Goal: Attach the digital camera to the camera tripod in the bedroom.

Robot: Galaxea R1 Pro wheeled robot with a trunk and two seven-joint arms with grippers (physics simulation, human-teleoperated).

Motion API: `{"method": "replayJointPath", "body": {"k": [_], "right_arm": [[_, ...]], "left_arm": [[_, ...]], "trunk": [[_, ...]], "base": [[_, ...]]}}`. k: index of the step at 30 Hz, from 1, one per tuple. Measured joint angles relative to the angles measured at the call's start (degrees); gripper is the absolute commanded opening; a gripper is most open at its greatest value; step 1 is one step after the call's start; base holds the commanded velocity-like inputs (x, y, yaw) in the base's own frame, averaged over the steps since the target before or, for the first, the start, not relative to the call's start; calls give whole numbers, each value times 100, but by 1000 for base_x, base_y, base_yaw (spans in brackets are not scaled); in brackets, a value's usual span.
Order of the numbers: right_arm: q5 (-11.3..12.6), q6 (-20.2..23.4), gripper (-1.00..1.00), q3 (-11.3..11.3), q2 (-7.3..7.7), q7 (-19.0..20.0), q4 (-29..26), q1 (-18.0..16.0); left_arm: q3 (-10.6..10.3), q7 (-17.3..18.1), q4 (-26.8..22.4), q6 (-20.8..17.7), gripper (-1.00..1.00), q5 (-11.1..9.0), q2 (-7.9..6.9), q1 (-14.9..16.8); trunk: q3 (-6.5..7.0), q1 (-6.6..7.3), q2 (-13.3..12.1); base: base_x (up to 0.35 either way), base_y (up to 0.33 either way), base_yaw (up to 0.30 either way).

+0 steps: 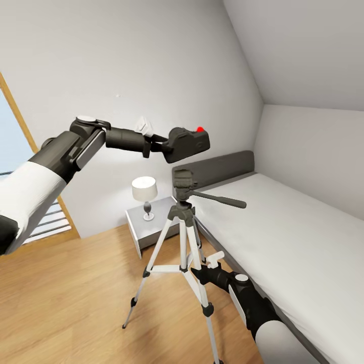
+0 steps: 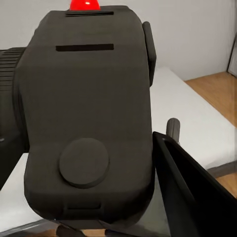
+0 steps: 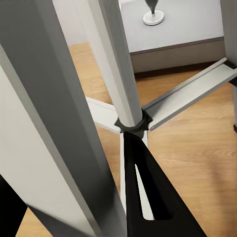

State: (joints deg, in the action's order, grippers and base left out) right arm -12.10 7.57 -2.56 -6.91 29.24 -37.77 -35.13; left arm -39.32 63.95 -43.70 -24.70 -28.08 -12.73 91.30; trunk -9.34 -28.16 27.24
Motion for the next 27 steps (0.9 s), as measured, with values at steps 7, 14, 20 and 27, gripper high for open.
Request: {"method": "replayJointPath", "body": {"k": [7, 14, 20, 27], "right_arm": [[1, 1, -100, 1, 0, -2, 0, 0], [0, 0, -100, 0, 0, -1, 0, 0], [2, 1, -100, 1, 0, -3, 0, 0], [1, 0, -100, 1, 0, -3, 0, 0]], "left_arm": [[-105, 815, 3, 156, -100, 170, -86, -1], [-166, 1482, 48, 564, -100, 663, -149, -2], [-161, 1629, 49, 650, -100, 849, -157, -1], [-139, 1666, 26, 671, -100, 882, -192, -1]], "trunk": [[0, 0, 0], [0, 0, 0], [0, 0, 0], [0, 0, 0]], "base": [[0, 0, 0], [0, 0, 0], [0, 0, 0], [0, 0, 0]]}}
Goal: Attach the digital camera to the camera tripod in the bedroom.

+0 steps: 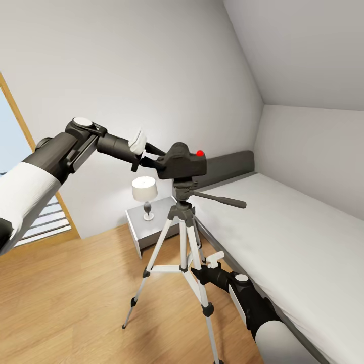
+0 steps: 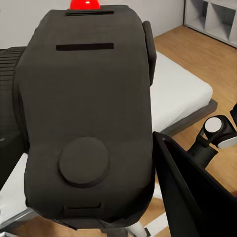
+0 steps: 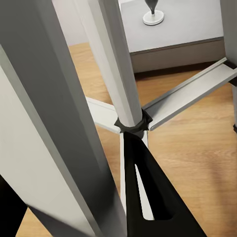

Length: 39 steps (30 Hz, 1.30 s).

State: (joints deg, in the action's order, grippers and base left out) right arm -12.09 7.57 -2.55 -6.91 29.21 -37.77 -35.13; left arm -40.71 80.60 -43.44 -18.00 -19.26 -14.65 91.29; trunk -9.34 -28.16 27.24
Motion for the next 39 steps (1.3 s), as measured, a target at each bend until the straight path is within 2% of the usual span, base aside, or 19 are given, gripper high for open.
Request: {"method": "replayJointPath", "body": {"k": [4, 7, 10, 12, 15, 21, 32, 34, 39], "right_arm": [[2, 0, -100, 2, 0, -2, 0, 0], [-1, -3, -100, 3, 0, -4, 0, 0], [-2, -5, -100, 2, 0, -5, 2, 0], [-3, -5, -100, 3, 0, -4, 1, 0], [0, -1, -100, 3, 0, -3, 0, 0], [-2, -1, -100, 0, 0, 5, -2, 0], [0, 0, -100, -1, 0, 2, 0, 0], [-5, -4, -100, -4, 0, 6, 1, 0], [-11, -9, -100, -7, 0, 9, 3, 0]], "left_arm": [[57, -29, 5, -4, -100, -10, -14, 0], [211, -35, 23, -6, -100, -13, -5, 0], [591, -64, 50, -6, -100, -11, 13, 1], [755, -122, 59, -6, -100, -9, 20, 1], [874, -252, 74, -8, -100, -8, 34, 1], [924, -704, 310, 0, -100, -10, 85, 1], [890, -819, 717, 69, -100, 14, 208, 0], [883, -823, 754, 71, -100, 53, 226, -2], [877, -813, 868, 73, -100, 350, 273, -4]], "trunk": [[0, 0, 0], [0, 0, 0], [0, 0, 0], [0, 0, 0], [0, 0, 0], [0, 0, -1], [0, 0, 0], [0, 0, 0], [0, 0, 0]], "base": [[0, 0, 0], [0, 0, 0], [0, 0, 0], [0, 0, 0], [0, 0, 0], [0, 0, 0], [0, 0, 0], [0, 0, 0], [0, 0, 0]]}}
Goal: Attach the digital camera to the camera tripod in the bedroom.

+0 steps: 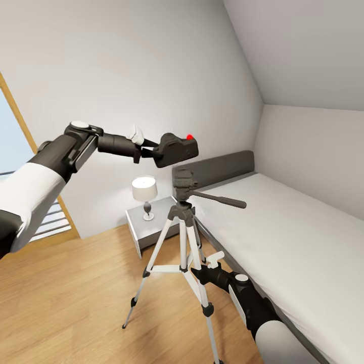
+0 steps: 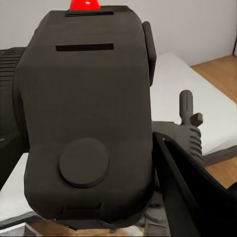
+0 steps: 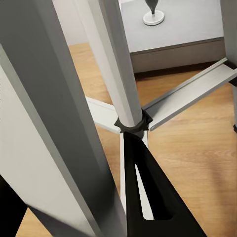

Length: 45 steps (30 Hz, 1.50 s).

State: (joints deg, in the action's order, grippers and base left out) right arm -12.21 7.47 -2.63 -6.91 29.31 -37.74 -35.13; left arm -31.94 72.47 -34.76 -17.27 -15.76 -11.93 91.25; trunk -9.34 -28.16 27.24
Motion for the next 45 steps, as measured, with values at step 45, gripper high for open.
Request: {"method": "replayJointPath", "body": {"k": [45], "right_arm": [[17, -104, -100, 4, 3, -2, 74, -3]], "left_arm": [[25, 526, 2, 42, -100, 353, 408, -4]], "trunk": [[1, 1, 1]], "base": [[0, 0, 0]]}}
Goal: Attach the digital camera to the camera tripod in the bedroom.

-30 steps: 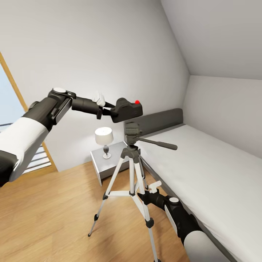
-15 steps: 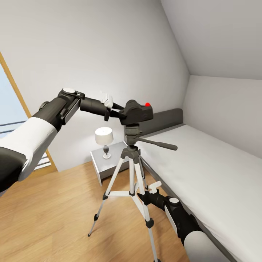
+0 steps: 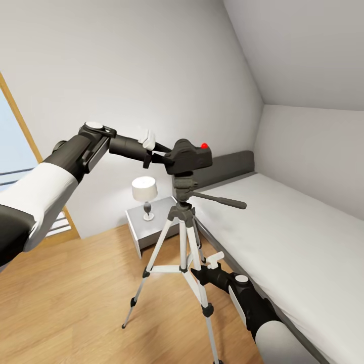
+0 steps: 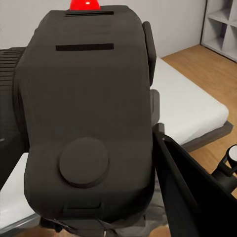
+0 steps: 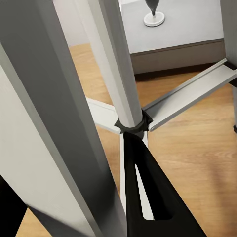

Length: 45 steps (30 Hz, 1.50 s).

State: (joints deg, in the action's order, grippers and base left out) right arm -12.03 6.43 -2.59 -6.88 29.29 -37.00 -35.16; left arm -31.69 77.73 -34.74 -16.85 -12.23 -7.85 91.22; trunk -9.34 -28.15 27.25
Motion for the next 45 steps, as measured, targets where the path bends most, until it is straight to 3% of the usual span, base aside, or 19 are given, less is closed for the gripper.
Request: {"method": "replayJointPath", "body": {"k": [13, 24, 45], "right_arm": [[2, 0, -100, 0, 0, 0, 0, 0], [-1, -1, -100, 0, 0, 1, -1, 0], [-4, -1, -100, 0, 0, 1, -1, 0]], "left_arm": [[1, 1, 18, 1, -100, 0, -113, 1], [-6, 1, 109, 419, -100, -20, -117, 1], [-18, 9, 162, 462, -100, -5, -102, 1]], "trunk": [[0, 0, 0], [0, 0, 0], [0, 0, 0]], "base": [[0, 0, 0], [0, 0, 0], [0, 0, 0]]}}
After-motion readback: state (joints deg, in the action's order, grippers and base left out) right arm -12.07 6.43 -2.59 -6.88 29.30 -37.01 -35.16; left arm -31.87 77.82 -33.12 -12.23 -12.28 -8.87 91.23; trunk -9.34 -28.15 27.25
